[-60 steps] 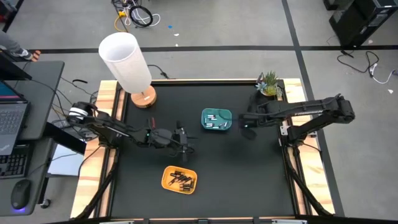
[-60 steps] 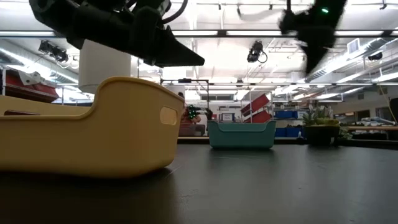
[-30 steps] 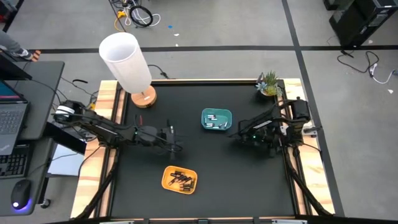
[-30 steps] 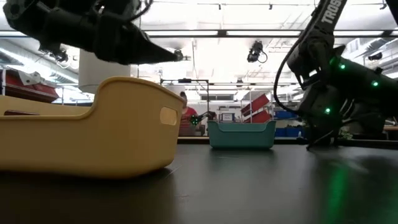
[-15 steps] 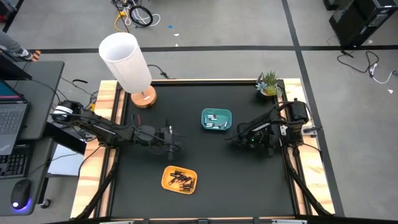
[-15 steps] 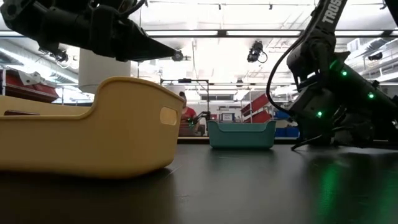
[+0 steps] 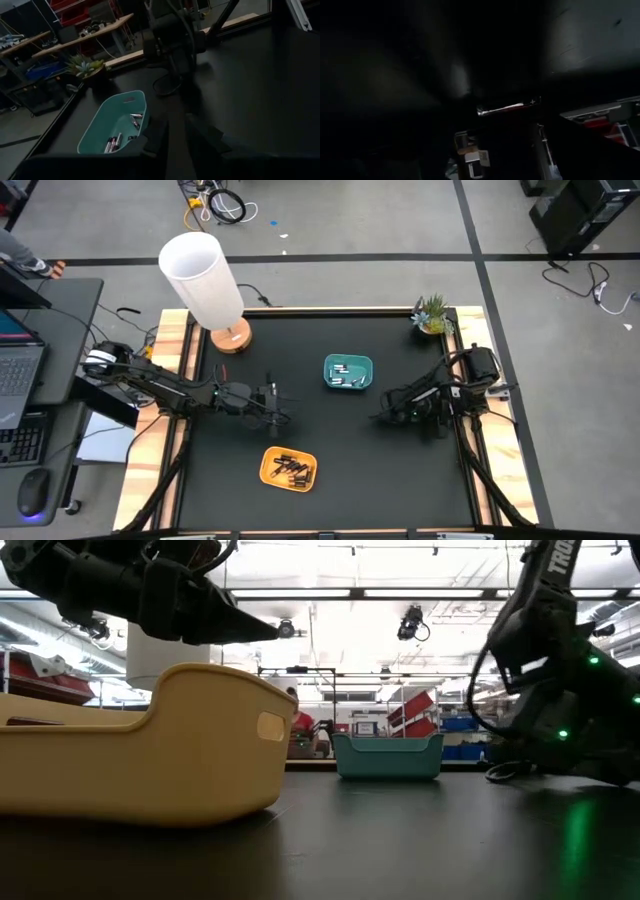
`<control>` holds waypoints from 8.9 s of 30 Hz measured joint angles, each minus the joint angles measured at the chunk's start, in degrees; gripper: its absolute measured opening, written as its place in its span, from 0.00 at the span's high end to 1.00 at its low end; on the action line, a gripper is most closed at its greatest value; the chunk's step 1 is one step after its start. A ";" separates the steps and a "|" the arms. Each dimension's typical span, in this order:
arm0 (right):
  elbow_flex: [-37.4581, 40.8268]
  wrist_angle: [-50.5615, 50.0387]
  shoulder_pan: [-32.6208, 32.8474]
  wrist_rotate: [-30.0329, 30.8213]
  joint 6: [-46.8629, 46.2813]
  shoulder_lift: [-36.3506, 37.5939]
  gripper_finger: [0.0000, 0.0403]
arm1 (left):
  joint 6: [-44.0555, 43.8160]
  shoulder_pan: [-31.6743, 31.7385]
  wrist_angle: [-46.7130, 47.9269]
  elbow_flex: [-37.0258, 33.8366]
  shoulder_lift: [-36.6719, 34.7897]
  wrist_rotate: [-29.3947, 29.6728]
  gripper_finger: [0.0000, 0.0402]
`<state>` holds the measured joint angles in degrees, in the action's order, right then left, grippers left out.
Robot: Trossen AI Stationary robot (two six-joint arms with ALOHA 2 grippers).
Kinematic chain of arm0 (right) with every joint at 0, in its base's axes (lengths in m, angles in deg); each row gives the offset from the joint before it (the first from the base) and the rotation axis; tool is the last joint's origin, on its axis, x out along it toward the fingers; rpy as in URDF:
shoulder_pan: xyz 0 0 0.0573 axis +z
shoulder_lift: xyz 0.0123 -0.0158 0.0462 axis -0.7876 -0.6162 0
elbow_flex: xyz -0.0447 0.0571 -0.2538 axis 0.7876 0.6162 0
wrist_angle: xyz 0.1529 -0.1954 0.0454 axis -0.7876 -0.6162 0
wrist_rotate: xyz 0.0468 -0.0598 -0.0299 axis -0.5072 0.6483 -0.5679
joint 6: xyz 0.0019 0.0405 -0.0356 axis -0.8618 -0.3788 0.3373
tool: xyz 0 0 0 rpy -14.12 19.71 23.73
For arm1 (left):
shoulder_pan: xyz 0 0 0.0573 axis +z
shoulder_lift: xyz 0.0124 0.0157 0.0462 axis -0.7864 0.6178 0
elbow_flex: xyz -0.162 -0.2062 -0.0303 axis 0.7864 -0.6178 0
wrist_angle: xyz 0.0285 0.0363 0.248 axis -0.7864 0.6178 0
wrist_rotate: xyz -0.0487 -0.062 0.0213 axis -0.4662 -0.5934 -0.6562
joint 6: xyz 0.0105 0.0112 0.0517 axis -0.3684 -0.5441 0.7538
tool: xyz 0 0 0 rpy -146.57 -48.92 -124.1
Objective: Sort batteries
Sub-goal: Put the silver battery into the blue bin
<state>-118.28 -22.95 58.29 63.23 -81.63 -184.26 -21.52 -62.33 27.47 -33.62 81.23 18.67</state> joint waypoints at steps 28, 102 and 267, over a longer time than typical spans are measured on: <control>0.75 2.30 0.99 -1.38 1.31 -0.12 0.73 | -0.37 -0.83 0.28 0.02 -0.13 -1.68 0.81; 1.90 3.44 -1.29 -5.75 1.43 0.89 0.30 | 0.00 -0.89 2.97 0.07 -0.20 -1.29 0.81; -5.90 74.78 -9.67 33.85 -12.31 23.08 0.74 | -13.41 -3.58 25.65 1.66 -6.66 11.74 0.76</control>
<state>-124.19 51.83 48.62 97.08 -93.94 -161.17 -34.94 -65.91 53.13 -31.96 74.57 30.42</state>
